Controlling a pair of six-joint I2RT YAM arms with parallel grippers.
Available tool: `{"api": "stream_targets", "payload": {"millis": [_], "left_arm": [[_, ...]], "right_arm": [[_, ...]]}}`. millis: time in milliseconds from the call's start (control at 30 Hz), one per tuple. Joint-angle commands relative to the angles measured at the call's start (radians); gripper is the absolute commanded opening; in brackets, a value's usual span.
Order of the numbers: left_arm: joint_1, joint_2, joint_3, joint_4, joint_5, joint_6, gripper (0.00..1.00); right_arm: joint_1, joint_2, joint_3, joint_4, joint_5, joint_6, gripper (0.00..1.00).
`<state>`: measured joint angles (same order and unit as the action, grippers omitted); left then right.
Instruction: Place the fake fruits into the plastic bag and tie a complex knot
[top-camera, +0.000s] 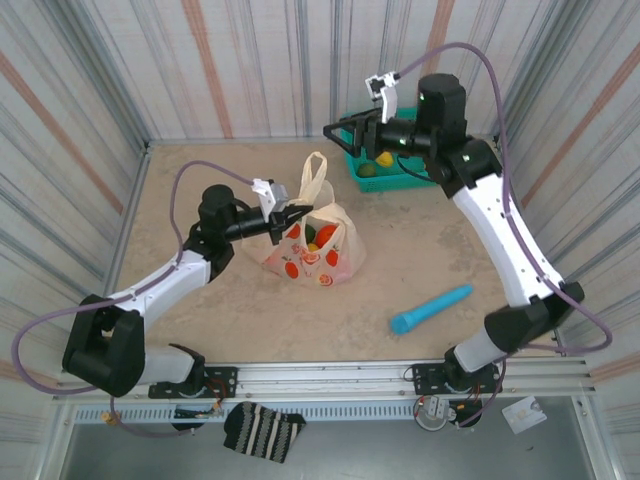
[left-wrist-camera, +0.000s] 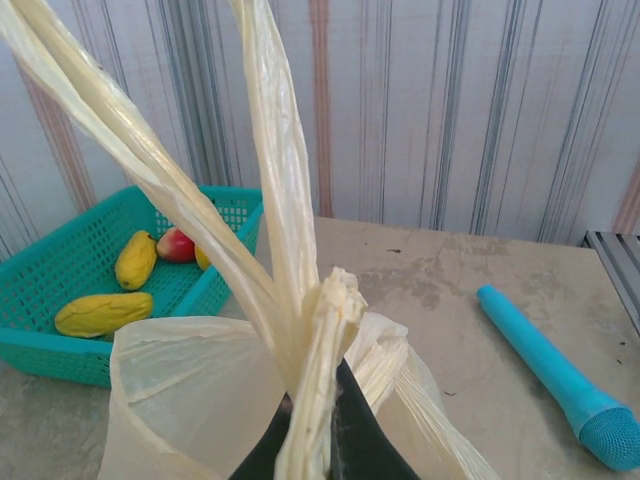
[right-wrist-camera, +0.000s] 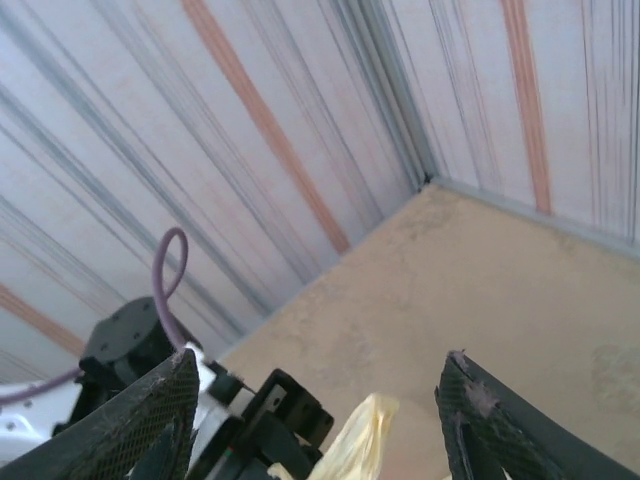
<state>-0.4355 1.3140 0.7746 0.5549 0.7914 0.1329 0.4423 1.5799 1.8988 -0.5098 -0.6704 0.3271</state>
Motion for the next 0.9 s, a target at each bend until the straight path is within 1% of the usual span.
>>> {"api": "stream_targets", "payload": {"millis": [0,100,200,233,267,333,400,433,467,500,533,600,700,833,867], "left_arm": [[-0.006,-0.049,-0.008,-0.013,-0.024,0.057,0.00],[-0.007,-0.057,-0.009,-0.025,-0.024,0.067,0.00],[-0.012,-0.056,-0.005,-0.041,-0.018,0.081,0.00],[-0.014,-0.055,-0.001,-0.051,-0.018,0.090,0.00],[-0.015,-0.056,0.001,-0.060,-0.018,0.097,0.00],[-0.016,-0.061,-0.001,-0.065,-0.022,0.104,0.00],[-0.017,-0.065,-0.005,-0.074,-0.024,0.112,0.00],[-0.019,-0.067,-0.005,-0.080,-0.024,0.117,0.00],[-0.023,-0.066,-0.003,-0.083,-0.022,0.121,0.00],[-0.026,-0.066,0.000,-0.090,-0.023,0.125,0.00],[-0.029,-0.067,0.002,-0.098,-0.023,0.131,0.00],[-0.031,-0.068,0.004,-0.111,-0.027,0.138,0.00],[-0.032,-0.074,0.004,-0.120,-0.038,0.144,0.00],[-0.033,-0.078,0.005,-0.133,-0.056,0.150,0.00],[-0.033,-0.078,0.005,-0.132,-0.058,0.150,0.00]], "right_arm": [[0.019,0.089,0.081,-0.318,-0.067,0.090,0.64],[0.046,0.124,0.117,-0.383,-0.074,0.072,0.58],[0.068,0.146,0.149,-0.432,-0.042,0.055,0.48],[0.071,0.152,0.160,-0.445,-0.020,0.048,0.43],[0.071,0.152,0.163,-0.447,-0.005,0.046,0.35],[0.069,0.141,0.159,-0.432,0.017,0.047,0.23],[0.068,0.131,0.158,-0.408,0.018,0.054,0.21],[0.066,0.129,0.159,-0.395,0.003,0.060,0.24],[0.065,0.130,0.162,-0.384,-0.018,0.069,0.30],[0.062,0.135,0.167,-0.379,-0.036,0.075,0.34],[0.063,0.145,0.180,-0.382,-0.049,0.077,0.36],[0.070,0.170,0.214,-0.412,-0.053,0.072,0.35],[0.101,0.187,0.251,-0.467,-0.001,0.037,0.25],[0.116,0.178,0.250,-0.486,0.029,0.026,0.06],[0.116,0.173,0.250,-0.488,0.037,0.024,0.04]]}}
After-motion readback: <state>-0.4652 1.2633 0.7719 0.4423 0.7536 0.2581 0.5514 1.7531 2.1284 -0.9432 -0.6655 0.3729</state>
